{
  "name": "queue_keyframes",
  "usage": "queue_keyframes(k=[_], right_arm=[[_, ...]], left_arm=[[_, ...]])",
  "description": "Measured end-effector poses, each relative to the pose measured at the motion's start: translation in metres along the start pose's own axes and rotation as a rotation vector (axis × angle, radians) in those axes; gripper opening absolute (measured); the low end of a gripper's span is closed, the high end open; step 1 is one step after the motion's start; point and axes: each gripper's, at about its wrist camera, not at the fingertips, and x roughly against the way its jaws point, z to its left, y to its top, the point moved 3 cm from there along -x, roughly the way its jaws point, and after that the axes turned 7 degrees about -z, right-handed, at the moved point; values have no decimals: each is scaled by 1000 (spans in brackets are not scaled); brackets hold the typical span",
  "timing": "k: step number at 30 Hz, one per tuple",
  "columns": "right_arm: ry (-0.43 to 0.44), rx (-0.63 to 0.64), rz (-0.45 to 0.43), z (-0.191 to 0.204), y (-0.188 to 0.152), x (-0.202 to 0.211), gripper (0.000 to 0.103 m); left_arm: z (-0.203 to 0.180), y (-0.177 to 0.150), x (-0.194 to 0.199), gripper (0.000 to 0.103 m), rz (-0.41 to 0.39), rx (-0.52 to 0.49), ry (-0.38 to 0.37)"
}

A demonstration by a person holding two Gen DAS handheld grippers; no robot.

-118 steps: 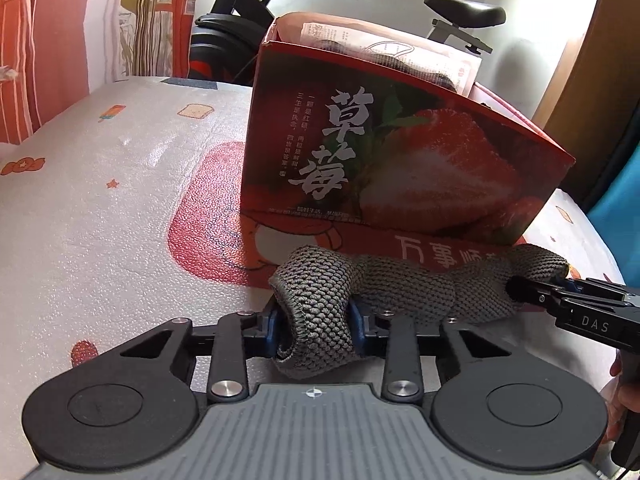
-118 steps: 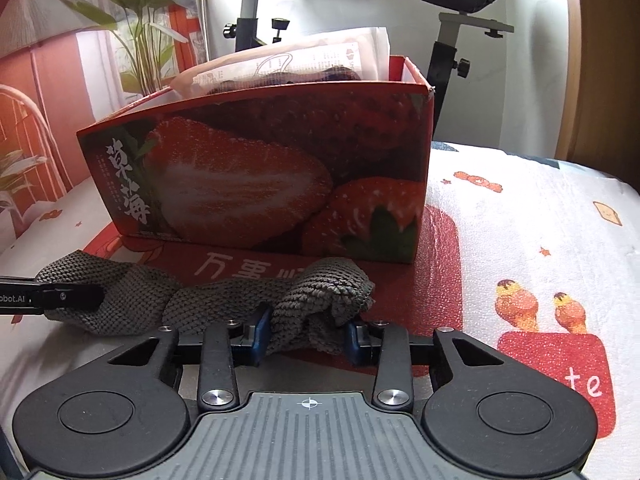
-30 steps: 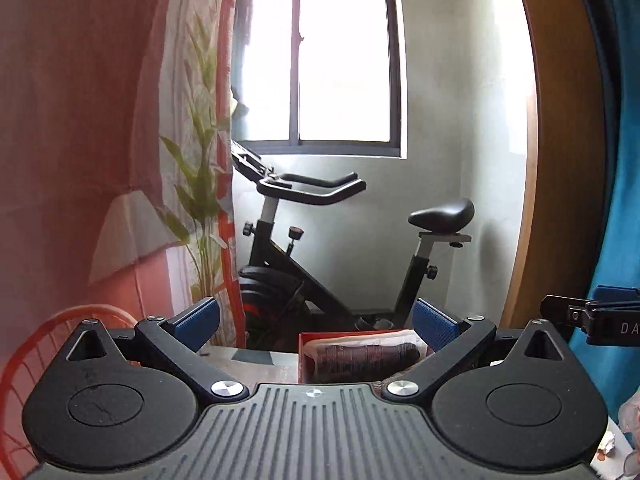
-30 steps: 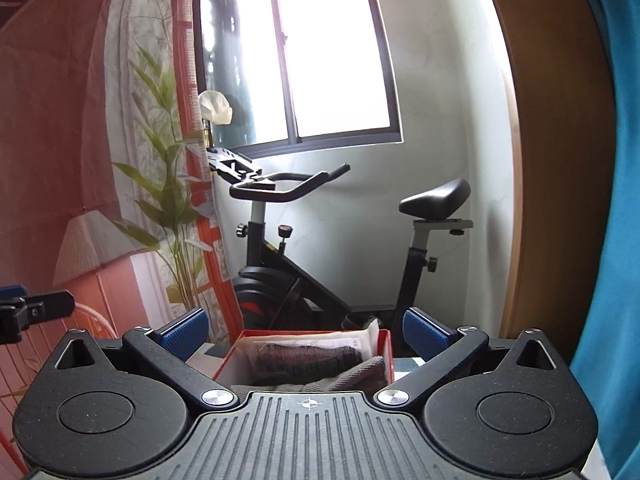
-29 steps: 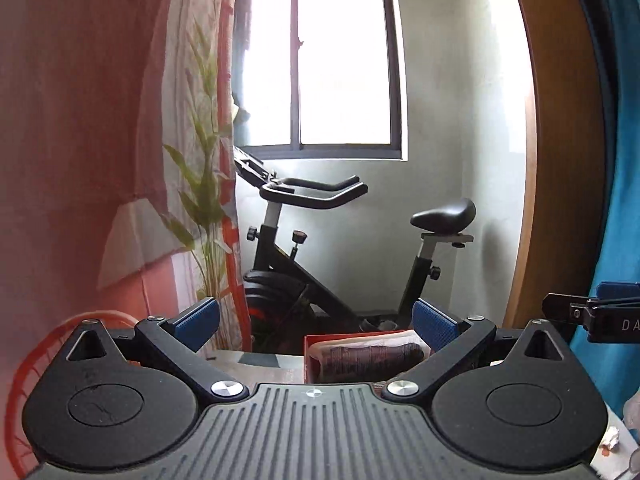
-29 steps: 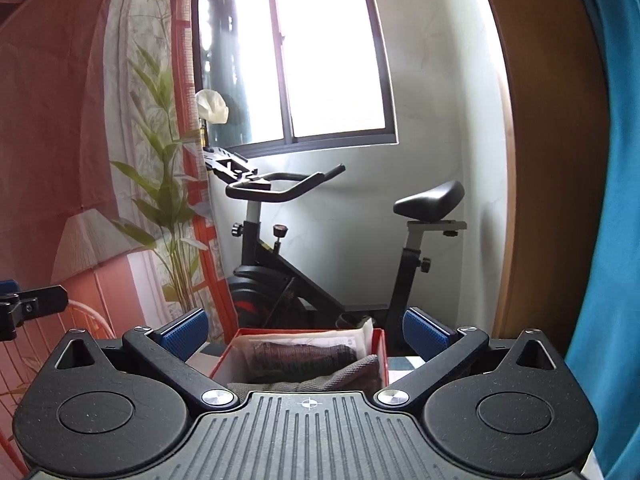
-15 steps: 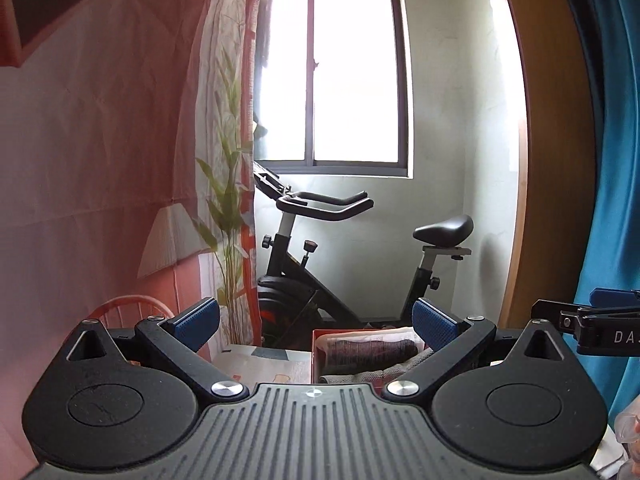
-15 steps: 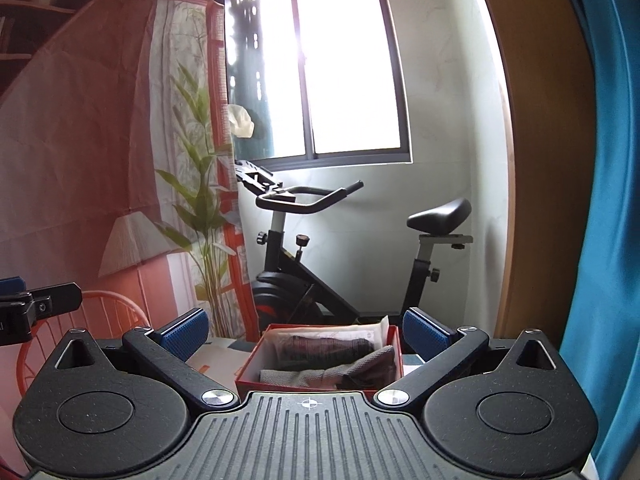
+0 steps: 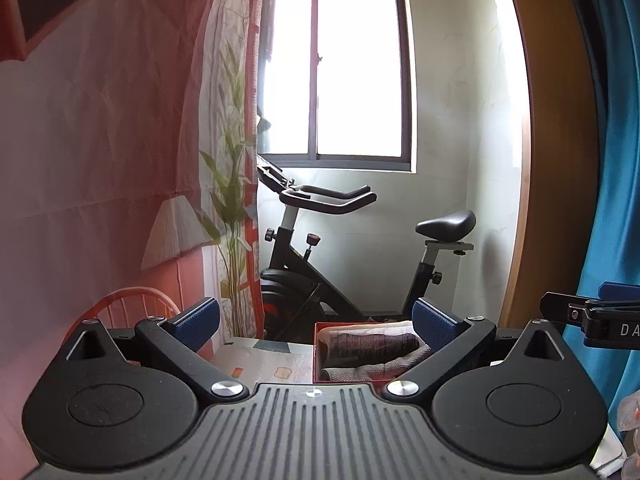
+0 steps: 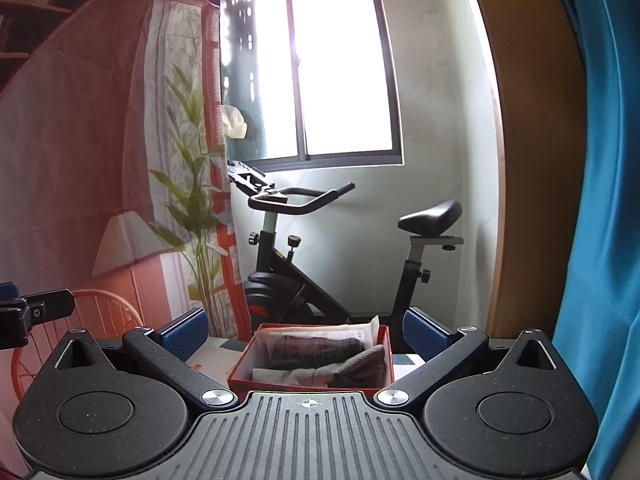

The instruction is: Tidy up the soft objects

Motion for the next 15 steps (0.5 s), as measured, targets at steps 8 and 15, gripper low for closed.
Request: queue_keyframes(k=[8,15], right_arm=[[-3,4,-5,2,-1,1,103],[-2,6,-7,3,-1,2,103]], left_arm=[[2,0,-4,103,10,-1,-6],[6,-1,-9,103,18,2,-11]])
